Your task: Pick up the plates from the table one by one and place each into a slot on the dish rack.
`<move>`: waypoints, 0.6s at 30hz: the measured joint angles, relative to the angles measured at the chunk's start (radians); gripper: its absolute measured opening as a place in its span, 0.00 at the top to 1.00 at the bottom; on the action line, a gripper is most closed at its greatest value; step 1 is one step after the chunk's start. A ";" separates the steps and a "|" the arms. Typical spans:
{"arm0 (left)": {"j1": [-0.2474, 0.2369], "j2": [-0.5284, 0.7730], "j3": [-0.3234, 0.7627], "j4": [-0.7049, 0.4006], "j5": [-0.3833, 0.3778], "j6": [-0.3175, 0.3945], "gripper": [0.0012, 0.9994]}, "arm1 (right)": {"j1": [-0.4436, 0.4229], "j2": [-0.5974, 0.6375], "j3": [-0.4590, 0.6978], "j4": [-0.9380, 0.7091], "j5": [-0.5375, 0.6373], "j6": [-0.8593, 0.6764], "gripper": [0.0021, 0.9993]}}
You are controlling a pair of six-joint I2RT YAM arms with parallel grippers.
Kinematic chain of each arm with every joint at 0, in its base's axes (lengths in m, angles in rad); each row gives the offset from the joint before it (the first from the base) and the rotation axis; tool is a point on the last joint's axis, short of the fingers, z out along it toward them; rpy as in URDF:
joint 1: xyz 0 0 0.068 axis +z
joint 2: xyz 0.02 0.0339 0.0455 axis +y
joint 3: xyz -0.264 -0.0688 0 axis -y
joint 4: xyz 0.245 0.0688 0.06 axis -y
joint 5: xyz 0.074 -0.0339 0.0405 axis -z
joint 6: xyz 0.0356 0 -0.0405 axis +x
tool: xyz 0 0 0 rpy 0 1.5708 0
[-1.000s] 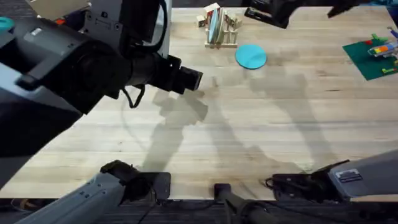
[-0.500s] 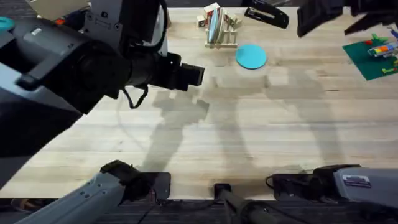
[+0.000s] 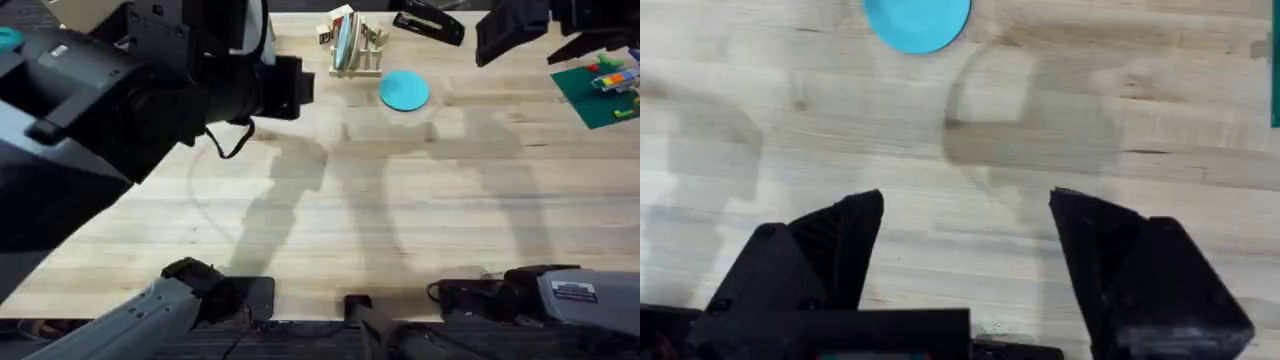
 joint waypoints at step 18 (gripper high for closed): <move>-0.076 0.318 0.017 0.538 0.286 -0.340 0.96 | 0.000 0.000 0.000 0.002 -0.001 0.000 0.00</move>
